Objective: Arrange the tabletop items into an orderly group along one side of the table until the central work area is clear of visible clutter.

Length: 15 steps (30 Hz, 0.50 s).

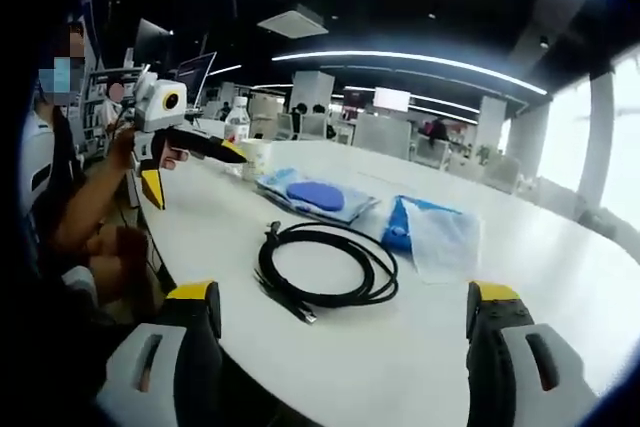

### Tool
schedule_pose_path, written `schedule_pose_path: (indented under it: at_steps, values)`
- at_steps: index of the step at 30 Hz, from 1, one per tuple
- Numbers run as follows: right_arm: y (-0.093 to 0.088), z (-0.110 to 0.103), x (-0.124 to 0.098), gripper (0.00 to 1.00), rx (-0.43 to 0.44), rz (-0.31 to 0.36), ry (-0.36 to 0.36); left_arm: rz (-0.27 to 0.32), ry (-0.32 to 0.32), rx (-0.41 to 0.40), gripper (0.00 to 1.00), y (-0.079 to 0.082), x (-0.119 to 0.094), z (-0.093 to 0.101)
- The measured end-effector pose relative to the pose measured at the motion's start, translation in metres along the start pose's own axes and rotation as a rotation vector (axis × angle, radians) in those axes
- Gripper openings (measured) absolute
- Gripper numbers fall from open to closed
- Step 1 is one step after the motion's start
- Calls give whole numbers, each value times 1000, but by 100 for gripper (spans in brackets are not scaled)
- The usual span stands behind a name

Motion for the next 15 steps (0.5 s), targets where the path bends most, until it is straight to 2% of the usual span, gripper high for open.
schedule_pose_path:
  at_steps: [3,7,15]
  values:
    - [0,0,-1,100,3,-3,-2,-17,21,-3,100,-2,-5,-1]
    - [1,2,-2,100,1,-1,-2,7,31,-10,100,-2,-13,0]
    - [0,4,-3,100,-1,-8,-5,5,68,-20,100,-9,-30,-4]
Point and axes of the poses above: the point that each gripper's makers call its tool centre point, and the gripper's own axes: x roughly forward along the fingers, z roughly to its right, y roughly out of its top, the point moved 5 cm from there along -x, roughly backward along the fingers, and after that the axes turned 8 degrees about -y, right-handed, at the moved point
